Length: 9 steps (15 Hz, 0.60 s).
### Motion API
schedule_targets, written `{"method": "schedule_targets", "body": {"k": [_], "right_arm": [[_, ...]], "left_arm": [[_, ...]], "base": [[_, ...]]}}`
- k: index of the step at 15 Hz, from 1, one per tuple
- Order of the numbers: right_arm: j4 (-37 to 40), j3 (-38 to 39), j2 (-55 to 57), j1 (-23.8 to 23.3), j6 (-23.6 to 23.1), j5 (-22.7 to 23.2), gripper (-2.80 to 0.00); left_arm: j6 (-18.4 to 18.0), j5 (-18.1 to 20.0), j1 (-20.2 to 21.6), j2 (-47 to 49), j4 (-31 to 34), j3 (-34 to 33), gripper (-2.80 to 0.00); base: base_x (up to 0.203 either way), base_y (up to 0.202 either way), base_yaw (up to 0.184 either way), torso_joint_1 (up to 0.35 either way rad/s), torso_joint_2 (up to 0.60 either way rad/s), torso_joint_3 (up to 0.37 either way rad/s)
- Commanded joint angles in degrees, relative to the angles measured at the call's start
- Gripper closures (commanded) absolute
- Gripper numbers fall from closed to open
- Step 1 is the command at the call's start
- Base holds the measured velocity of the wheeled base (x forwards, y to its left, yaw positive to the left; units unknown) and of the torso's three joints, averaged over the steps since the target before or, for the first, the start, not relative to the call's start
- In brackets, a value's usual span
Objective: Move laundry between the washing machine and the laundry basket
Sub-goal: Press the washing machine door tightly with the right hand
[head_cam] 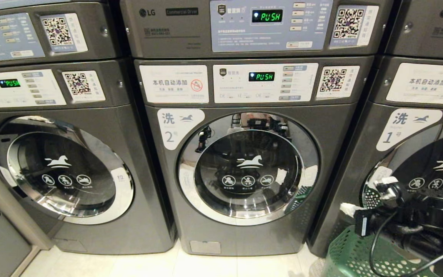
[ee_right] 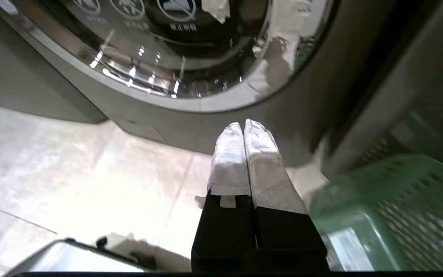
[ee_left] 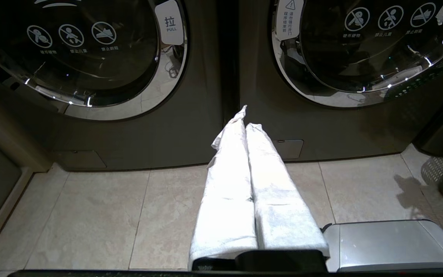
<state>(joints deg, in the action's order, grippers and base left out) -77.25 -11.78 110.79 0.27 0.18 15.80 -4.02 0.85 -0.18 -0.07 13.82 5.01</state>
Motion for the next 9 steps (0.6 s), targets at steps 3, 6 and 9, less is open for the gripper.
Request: {"method": "schedule_targets", "body": {"k": [3, 6, 9], "right_arm": [[13.6, 6.5, -27.7, 0.0, -1.8, -8.1, 0.0], [30.2, 6.8, -49.5, -0.7, -3.0, -10.5, 0.0], [36.7, 3.1, -58.6, -2.6, -3.9, -8.9, 0.0]], "left_arm": [[0.0, 0.0, -0.1, 0.0, 0.1, 0.0, 0.0], [0.0, 0.0, -0.1, 0.0, 0.1, 0.0, 0.0], [0.0, 0.0, -0.1, 0.0, 0.1, 0.0, 0.0]], "base": [[0.0, 0.0, 0.0, 0.0, 0.0, 0.0], [0.0, 0.0, 0.0, 0.0, 0.0, 0.0], [0.0, 0.0, 0.0, 0.0, 0.0, 0.0]]}}
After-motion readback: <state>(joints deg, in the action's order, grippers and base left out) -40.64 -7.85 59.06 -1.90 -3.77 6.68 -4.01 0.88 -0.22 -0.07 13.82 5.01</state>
